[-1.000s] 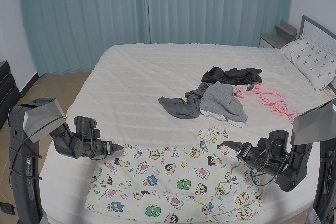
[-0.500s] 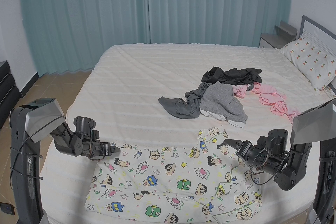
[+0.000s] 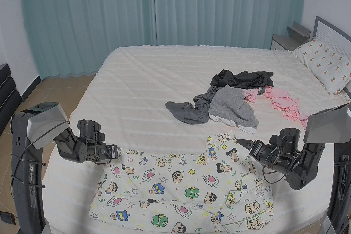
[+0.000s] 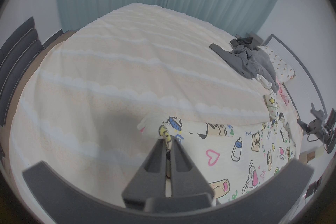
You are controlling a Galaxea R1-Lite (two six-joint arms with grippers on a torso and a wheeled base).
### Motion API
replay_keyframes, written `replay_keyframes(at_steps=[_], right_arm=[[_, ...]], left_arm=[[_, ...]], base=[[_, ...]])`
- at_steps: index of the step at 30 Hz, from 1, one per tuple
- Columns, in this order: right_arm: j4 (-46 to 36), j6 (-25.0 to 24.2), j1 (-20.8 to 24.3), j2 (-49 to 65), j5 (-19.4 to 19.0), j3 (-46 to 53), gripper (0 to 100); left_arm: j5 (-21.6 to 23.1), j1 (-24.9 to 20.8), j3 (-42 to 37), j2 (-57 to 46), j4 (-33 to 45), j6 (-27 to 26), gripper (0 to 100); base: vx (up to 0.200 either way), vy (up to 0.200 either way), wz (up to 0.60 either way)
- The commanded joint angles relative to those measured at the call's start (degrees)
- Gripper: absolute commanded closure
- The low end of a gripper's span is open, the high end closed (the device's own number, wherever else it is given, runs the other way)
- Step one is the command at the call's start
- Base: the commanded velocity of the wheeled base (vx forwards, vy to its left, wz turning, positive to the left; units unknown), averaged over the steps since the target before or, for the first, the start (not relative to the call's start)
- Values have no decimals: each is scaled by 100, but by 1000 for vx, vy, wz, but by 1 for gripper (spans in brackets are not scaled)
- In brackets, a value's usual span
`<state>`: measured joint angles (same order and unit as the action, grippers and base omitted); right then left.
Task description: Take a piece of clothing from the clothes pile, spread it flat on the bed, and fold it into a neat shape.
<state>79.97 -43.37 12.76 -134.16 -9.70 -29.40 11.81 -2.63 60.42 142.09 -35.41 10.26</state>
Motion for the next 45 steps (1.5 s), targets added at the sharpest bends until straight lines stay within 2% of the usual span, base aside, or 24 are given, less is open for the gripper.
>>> replay_keyframes(at_steps=[1,5,12,21,26,27,32,39,42,43,45], right_arm=[[-887,453,-195,-568,232,-1023,0],[-1361,646,-160,-866,461,-1674,0],[-2240,971,-11,-1157,425,-2579,0],[-3805,980,16,-1218,390,-3748,0],[-4745,971,253,-1244,302,-4293,0],[-4868,980,341,-1306,329,-4381,100],[-5220,848,631,-1438,364,-4689,100],[-5193,549,481,-1420,601,-4671,100],[-5088,409,402,-1403,689,-4627,100],[-4833,242,350,-1350,882,-4513,100],[-4455,101,306,-1280,970,-4319,100]], left_arm=[[-179,26,-4,-77,-185,151,100],[-373,70,-12,-129,-247,169,100],[-399,79,-48,-129,-273,151,100],[-399,52,-48,-129,-273,151,100],[-522,44,-65,-164,-282,151,100],[-522,26,-65,-164,-282,142,100],[-531,-44,-135,-323,-273,134,100],[-654,-53,-135,-349,-308,116,100],[-663,-53,-171,-358,-396,116,100],[-724,-53,-188,-384,-493,116,100],[-838,-44,-188,-402,-554,125,100]], base=[[0,0,0],[0,0,0],[0,0,0],[0,0,0],[0,0,0],[0,0,0],[0,0,0],[0,0,0],[0,0,0],[0,0,0],[0,0,0]])
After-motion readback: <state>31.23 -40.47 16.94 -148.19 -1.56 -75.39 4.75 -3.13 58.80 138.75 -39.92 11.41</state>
